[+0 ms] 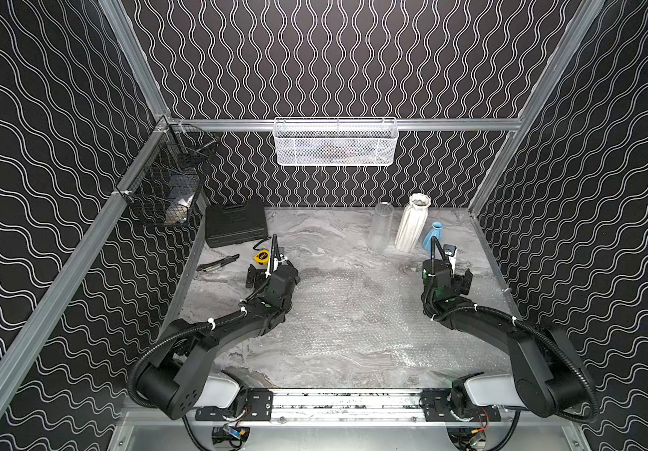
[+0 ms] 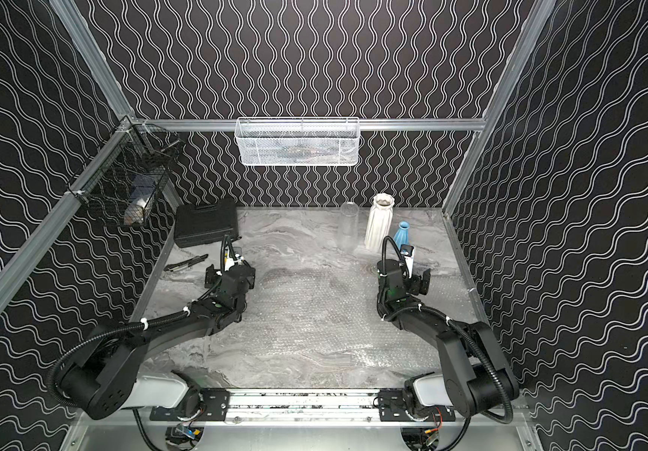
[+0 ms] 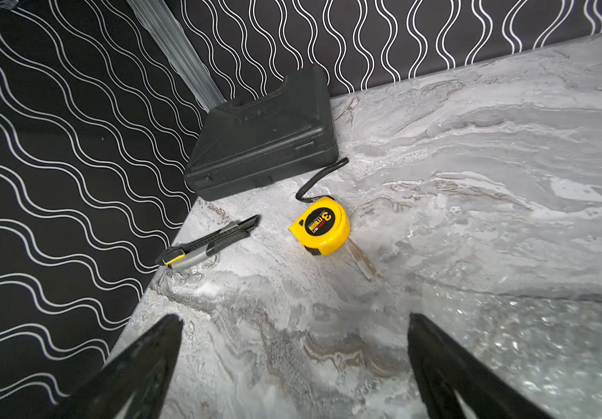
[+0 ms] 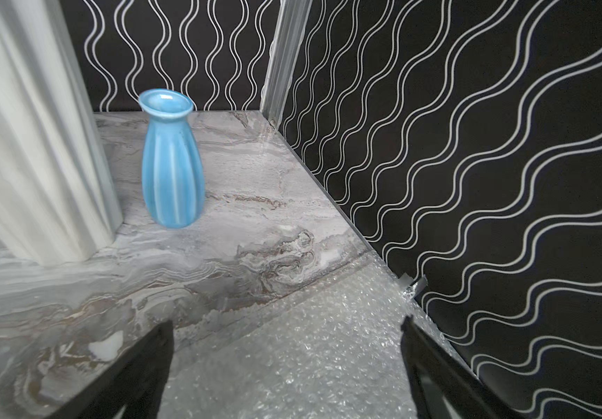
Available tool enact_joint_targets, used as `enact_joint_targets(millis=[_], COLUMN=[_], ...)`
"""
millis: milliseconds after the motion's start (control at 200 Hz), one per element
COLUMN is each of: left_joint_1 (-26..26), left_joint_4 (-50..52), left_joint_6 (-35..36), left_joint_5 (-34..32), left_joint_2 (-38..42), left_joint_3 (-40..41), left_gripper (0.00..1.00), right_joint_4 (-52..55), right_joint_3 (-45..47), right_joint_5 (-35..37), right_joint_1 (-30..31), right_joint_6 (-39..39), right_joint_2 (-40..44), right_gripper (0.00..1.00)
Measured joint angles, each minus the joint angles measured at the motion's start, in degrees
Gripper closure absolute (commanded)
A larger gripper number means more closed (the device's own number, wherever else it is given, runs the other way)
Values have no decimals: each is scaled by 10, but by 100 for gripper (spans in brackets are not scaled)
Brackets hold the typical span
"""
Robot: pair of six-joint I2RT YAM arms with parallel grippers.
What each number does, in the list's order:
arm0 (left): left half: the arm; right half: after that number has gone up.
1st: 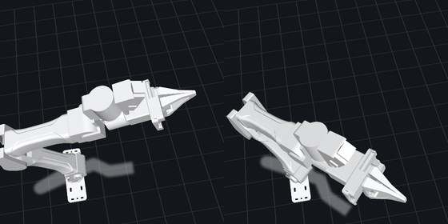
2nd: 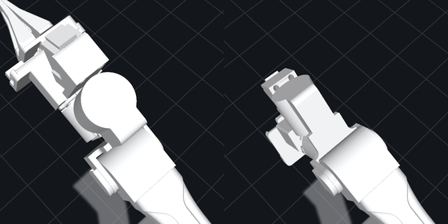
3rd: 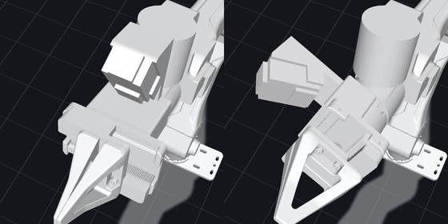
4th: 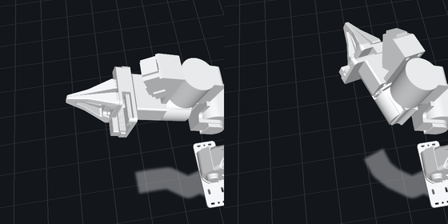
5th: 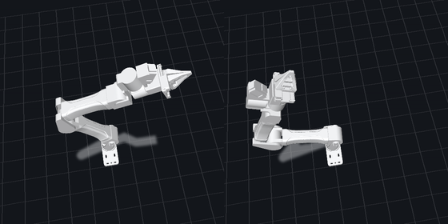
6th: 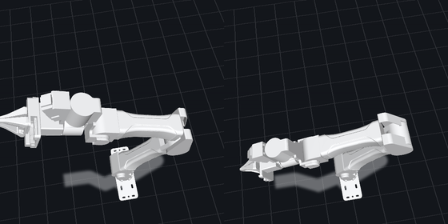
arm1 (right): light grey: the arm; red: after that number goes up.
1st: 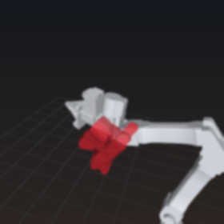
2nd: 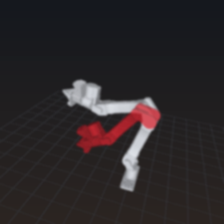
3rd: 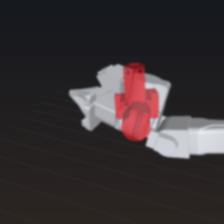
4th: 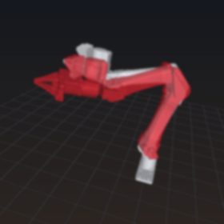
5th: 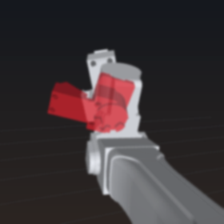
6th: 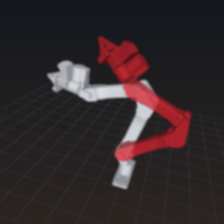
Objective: Unwrap the vase from the bubble wrap
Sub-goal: Reset both arms
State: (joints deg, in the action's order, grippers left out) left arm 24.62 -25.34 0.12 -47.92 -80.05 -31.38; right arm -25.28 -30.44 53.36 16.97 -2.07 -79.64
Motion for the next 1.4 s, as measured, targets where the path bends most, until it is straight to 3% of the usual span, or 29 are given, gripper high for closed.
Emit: enact_joint_targets(millis=[160,390,736,1011,1401], left_joint_1=[-34,-119,-258,-275,-267], left_joint_4=[-84,-138,-188,-256,-342], left_joint_6=[43,44,-19,-31,-29], left_joint_5=[61,178,402,494,508], left_joint_2=[-13,-17,-72,-101,-146], left_joint_3=[30,55,78,103,125], left_gripper=[0,0,0,0,0], right_joint_4=[-72,-146,-218,-282,-337], right_joint_3=[34,59,93,134,132], right_joint_5=[-14,-82,-175,-253,-323], right_joint_1=[-11,-37,-93,-145,-155], right_joint_6=[21,29,-2,-46,-48], right_joint_2=[-12,-30,-45,-53,-112], right_gripper=[3,3,3,3,1])
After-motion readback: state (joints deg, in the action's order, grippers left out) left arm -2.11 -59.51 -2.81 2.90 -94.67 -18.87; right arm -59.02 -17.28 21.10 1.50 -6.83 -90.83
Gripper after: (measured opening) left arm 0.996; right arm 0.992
